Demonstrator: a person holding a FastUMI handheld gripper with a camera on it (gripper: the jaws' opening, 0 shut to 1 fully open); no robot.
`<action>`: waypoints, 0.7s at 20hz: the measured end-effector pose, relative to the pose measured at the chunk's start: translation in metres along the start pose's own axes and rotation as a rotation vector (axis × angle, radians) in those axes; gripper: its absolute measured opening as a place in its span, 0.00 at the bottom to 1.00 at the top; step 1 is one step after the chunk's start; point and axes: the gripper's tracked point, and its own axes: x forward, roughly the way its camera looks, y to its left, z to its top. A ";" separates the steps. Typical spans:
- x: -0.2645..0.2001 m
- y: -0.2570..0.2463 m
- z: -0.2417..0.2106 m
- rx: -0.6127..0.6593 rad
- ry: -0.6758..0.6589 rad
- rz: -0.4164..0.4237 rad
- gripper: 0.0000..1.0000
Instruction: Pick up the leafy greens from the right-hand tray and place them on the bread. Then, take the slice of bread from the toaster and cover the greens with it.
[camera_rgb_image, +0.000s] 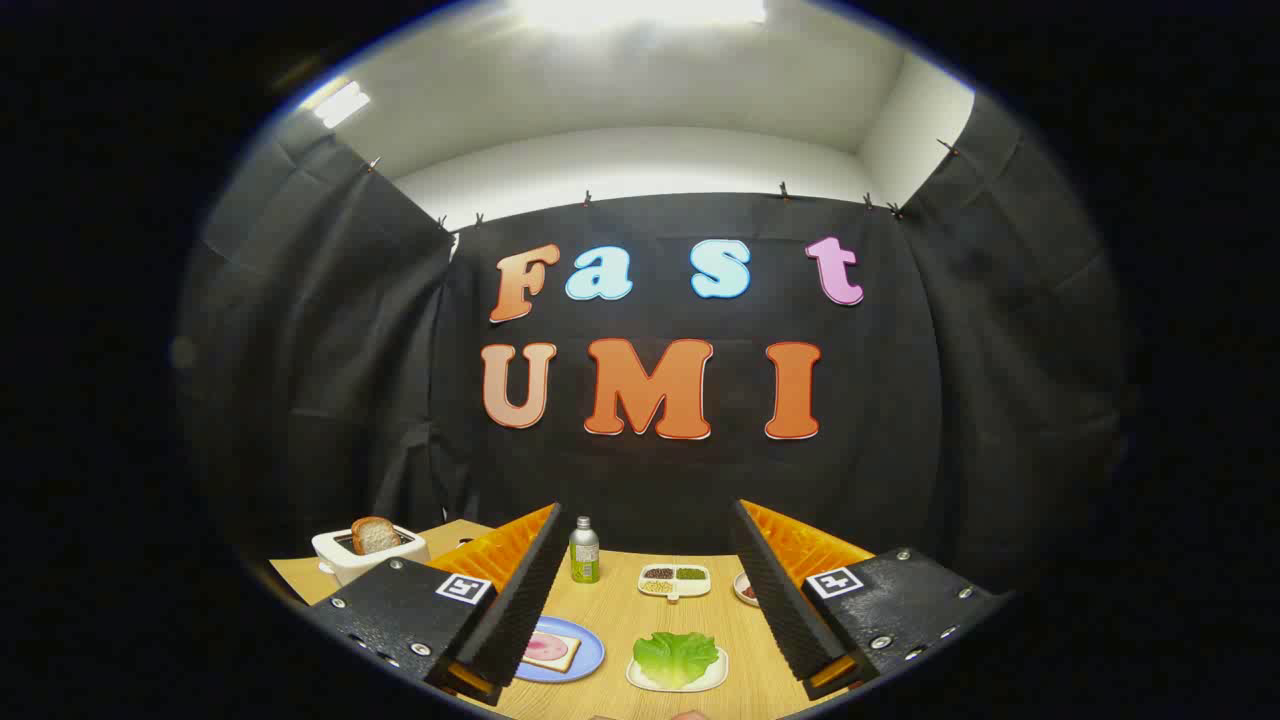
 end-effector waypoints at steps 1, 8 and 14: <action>0.000 -0.002 0.002 -0.006 -0.001 -0.007 0.98; 0.004 0.006 0.015 0.037 -0.005 0.023 0.98; 0.011 -0.013 0.024 0.005 0.002 -0.017 0.98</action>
